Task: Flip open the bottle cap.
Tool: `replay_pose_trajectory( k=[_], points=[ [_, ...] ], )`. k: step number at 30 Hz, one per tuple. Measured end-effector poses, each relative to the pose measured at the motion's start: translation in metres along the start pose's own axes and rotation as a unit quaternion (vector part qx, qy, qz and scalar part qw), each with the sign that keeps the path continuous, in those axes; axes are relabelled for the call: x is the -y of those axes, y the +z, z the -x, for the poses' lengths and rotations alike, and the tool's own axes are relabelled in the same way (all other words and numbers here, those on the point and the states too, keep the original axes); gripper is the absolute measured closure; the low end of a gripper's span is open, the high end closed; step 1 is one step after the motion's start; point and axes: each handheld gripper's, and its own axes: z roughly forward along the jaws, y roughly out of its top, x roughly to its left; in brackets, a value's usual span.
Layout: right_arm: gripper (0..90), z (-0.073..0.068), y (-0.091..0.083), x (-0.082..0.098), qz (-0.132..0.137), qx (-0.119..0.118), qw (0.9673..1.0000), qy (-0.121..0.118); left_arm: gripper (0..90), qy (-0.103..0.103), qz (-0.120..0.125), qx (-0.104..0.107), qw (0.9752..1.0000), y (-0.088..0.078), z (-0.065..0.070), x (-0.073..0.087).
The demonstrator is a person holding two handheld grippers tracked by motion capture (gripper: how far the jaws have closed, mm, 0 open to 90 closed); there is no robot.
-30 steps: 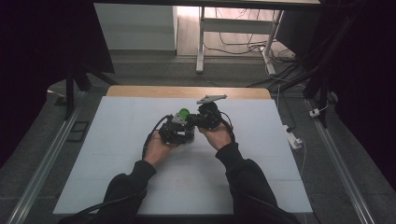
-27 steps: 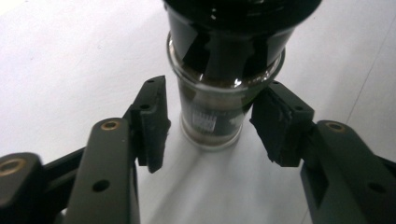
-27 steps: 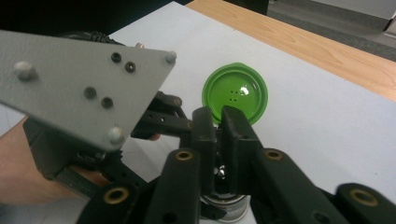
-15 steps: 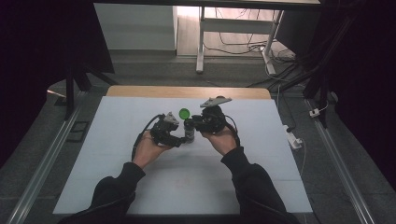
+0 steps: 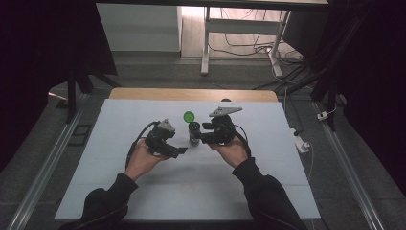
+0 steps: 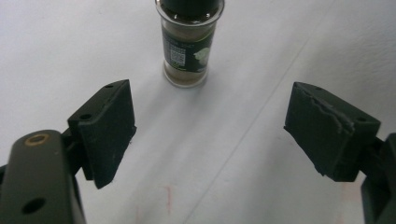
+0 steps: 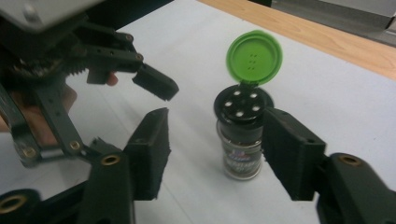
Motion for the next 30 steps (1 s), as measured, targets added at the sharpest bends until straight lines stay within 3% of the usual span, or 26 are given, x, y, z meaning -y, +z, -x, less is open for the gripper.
replay_pose_trajectory(
  k=[7, 15, 30],
  points=[
    [30.5, -0.006, -0.007, 0.011, -0.006, 0.0, 1.0, -0.002, 12.1, -0.031, 0.015, 0.023, 0.9991, -0.015, 0.002, 0.012],
    [21.1, -0.011, -0.019, 0.026, -0.015, -0.006, 0.9999, 0.001, 6.4, -0.033, 0.016, 0.03, 0.9989, -0.035, 0.01, 0.028],
    [6.0, -0.022, -0.062, 0.052, -0.014, -0.011, 0.9998, 0.011, 0.0, -0.032, 0.04, 0.008, 0.9987, -0.09, 0.027, 0.072]
  ],
)
